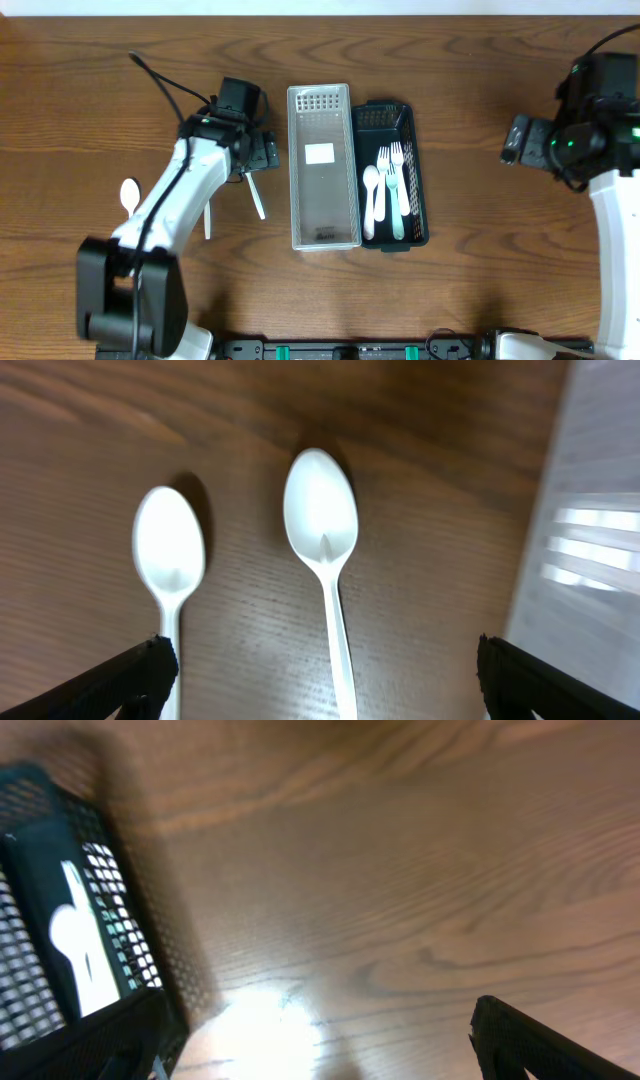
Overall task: Pack container
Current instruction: 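Retract the right arm and grasp a white spoon with the left gripper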
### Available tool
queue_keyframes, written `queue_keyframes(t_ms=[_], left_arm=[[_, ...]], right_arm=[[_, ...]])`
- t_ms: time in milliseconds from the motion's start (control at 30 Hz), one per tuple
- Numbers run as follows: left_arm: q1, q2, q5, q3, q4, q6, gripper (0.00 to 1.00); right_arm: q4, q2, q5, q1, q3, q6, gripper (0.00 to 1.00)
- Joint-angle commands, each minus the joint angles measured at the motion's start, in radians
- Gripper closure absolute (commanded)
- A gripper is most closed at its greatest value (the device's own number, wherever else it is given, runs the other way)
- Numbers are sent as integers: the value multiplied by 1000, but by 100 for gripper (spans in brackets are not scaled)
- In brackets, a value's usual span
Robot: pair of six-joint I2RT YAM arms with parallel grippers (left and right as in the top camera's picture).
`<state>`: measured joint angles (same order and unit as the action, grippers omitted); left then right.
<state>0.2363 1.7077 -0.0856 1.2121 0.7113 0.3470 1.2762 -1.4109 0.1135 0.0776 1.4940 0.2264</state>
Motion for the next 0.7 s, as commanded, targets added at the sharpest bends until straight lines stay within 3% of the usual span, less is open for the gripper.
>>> queue_keyframes(t_ms=[0,200,667], left_arm=[[-5,72,12,-2,-16,37,2],[-19,174,83,-2,-73,65,2],[-43,237,154,-5,-62,111,2]], right_arm=[[-36,-1,-26,9,-102,-7,1],[-92,-1,-51,9,-204,-7,1],[-101,-1,-50,9,-213,-8,1]])
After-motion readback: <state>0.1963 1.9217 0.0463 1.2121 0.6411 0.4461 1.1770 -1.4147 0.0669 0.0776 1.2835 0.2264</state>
